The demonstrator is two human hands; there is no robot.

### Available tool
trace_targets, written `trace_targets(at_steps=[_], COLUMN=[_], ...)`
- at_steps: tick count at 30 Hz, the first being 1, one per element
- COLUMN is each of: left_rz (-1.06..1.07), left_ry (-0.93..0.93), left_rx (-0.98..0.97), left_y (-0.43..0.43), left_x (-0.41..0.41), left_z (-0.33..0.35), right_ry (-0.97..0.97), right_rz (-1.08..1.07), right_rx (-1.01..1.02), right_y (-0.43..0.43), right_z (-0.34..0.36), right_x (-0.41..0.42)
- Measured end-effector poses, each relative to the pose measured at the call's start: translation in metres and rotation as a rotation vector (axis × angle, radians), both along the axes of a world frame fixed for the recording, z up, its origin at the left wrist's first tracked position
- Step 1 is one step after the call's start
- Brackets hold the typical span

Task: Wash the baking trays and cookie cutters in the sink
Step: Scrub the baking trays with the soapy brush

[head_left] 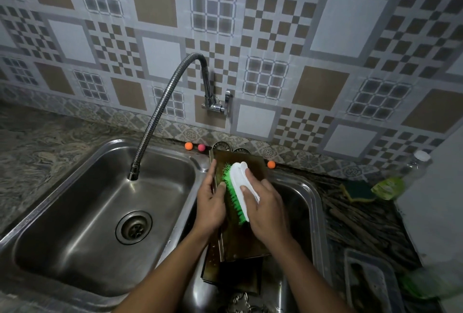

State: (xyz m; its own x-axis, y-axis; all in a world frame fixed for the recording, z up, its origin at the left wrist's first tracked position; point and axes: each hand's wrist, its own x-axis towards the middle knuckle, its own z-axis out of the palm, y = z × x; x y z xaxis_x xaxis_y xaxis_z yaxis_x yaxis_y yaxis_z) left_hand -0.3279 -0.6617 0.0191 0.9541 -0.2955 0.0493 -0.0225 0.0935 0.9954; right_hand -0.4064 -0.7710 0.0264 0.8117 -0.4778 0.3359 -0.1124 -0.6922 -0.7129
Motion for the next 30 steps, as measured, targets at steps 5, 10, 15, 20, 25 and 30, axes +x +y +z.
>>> trace_targets(at_steps=[5, 10, 15, 20, 25, 30], left_rz=[-0.018, -0.069, -0.009, 0.068, 0.064, 0.025], left_ry=[-0.025, -0.087, -0.089, -0.048, -0.125, -0.176], left_rx=[-0.025, -0.039, -0.063, -0.093, -0.027, -0.005], left_y=[0.004, 0.006, 0.004, 0.004, 0.012, 0.006], left_x=[-0.001, -0.008, 0.0, 0.002, 0.004, -0.006], left_z=[-0.002, 0.001, -0.005, -0.012, -0.01, -0.006], right_ry=[0.038, 0.075, -0.028, -0.05, 0.06, 0.055], right_rz=[-0.212, -0.325, -0.147, -0.087, -0.208, -0.228], right_rx=[0.006, 0.192, 0.113, 0.01, 0.126, 0.219], right_y=[-0.035, -0.048, 0.012, 0.008, -0.034, -0.015], right_z=[-0.003, 0.011, 0.024, 0.009, -0.002, 0.019], right_x=[0.007, 0.031, 0.051, 0.021, 0.021, 0.048])
